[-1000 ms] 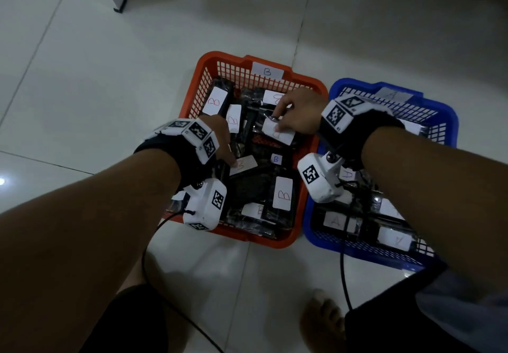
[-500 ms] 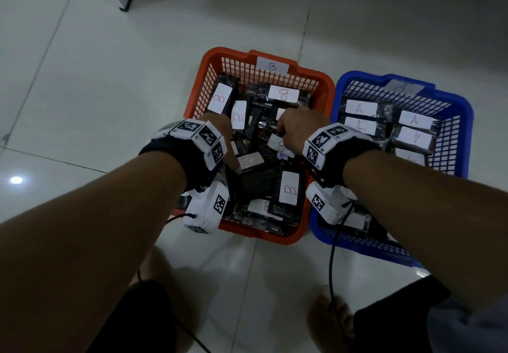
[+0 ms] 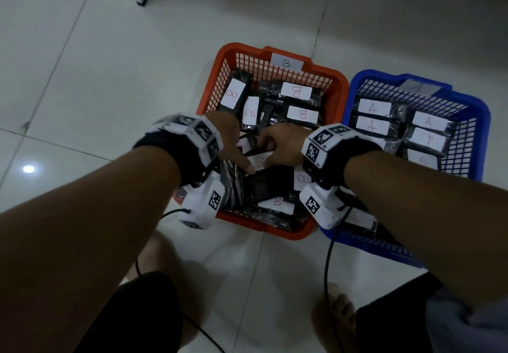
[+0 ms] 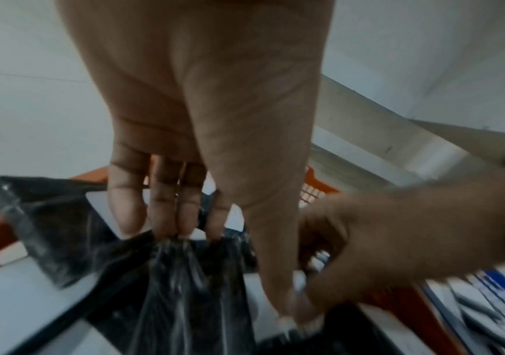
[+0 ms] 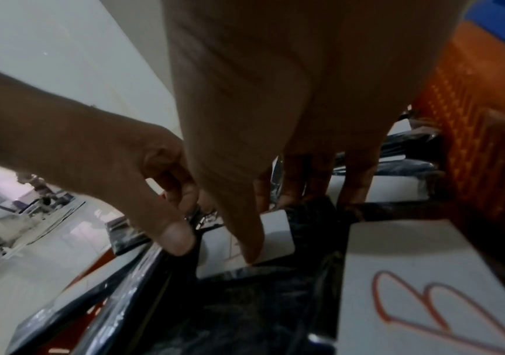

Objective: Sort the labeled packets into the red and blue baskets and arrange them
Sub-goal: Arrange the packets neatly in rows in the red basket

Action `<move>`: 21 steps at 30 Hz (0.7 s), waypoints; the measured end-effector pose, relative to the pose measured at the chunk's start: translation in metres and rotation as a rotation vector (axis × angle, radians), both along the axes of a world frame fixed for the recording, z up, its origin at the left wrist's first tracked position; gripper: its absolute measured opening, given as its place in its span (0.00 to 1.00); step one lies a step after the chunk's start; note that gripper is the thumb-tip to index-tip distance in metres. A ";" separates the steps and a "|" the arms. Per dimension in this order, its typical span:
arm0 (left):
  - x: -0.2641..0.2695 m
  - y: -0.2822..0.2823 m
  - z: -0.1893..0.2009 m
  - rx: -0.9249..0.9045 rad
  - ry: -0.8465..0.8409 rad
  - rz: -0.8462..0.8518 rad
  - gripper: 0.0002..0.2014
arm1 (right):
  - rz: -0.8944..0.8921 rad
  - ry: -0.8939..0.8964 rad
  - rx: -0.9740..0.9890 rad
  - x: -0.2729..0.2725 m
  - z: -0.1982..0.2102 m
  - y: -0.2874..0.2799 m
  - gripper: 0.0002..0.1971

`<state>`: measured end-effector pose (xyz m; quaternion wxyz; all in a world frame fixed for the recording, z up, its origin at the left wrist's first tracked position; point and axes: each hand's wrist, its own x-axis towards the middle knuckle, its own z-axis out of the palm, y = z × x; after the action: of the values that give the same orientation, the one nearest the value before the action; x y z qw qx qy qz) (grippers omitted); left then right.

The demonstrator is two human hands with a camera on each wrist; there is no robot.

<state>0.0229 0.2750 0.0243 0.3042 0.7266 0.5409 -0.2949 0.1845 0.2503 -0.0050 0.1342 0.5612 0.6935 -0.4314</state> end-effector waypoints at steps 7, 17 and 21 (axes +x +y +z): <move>-0.001 -0.008 -0.005 0.038 -0.011 0.017 0.29 | -0.232 0.097 0.073 0.017 0.006 0.012 0.07; -0.010 0.013 0.018 -0.223 -0.343 0.401 0.20 | -0.812 0.121 0.273 0.035 -0.004 0.021 0.06; -0.006 0.023 0.018 -0.209 -0.753 0.980 0.18 | -0.765 0.073 0.234 0.030 -0.001 0.021 0.13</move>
<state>0.0165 0.2981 0.0428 0.6431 0.4147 0.6354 0.1038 0.2147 0.2715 -0.0064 -0.1259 0.7747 0.4832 -0.3880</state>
